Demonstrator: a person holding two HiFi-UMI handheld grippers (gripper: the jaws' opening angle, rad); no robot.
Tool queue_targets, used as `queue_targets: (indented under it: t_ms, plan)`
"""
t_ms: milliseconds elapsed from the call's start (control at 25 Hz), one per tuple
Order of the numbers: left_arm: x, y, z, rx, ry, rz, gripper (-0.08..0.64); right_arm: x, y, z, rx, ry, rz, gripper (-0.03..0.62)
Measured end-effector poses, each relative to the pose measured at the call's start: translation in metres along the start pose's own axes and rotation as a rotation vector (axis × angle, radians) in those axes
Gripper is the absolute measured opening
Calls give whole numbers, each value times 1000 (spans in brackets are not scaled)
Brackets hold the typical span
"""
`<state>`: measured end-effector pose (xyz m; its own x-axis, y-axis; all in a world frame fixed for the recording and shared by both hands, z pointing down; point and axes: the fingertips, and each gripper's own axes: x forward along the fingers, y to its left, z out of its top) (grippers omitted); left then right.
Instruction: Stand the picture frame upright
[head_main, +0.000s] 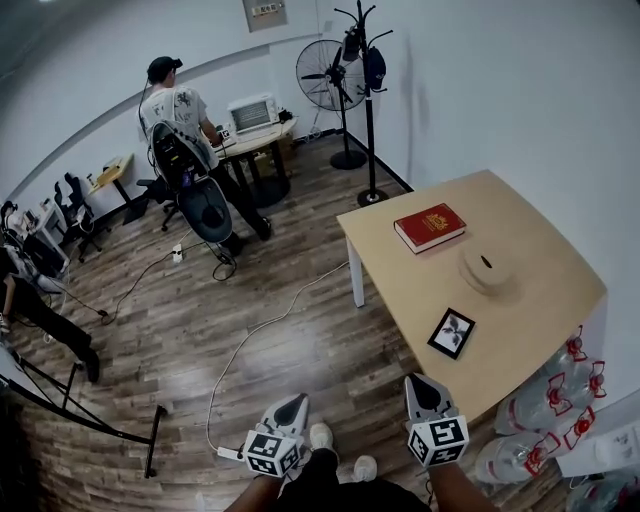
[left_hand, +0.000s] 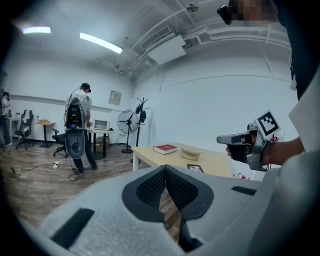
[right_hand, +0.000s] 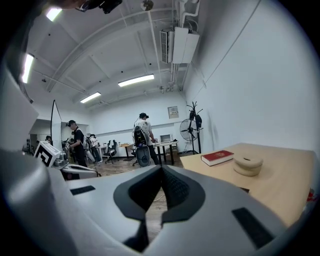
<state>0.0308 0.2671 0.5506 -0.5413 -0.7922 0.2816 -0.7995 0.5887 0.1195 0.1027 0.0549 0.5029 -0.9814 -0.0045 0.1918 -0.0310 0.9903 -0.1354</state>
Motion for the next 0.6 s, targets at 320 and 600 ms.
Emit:
queue_targets:
  t_ms: [320,600]
  plan:
    - [44,41,22,-8,-18,-48,0,53,-8,14,-12,21,-59,9]
    - [99,95,43,-30,-11,-93,0,128,-8,40,5,-1,-91,9]
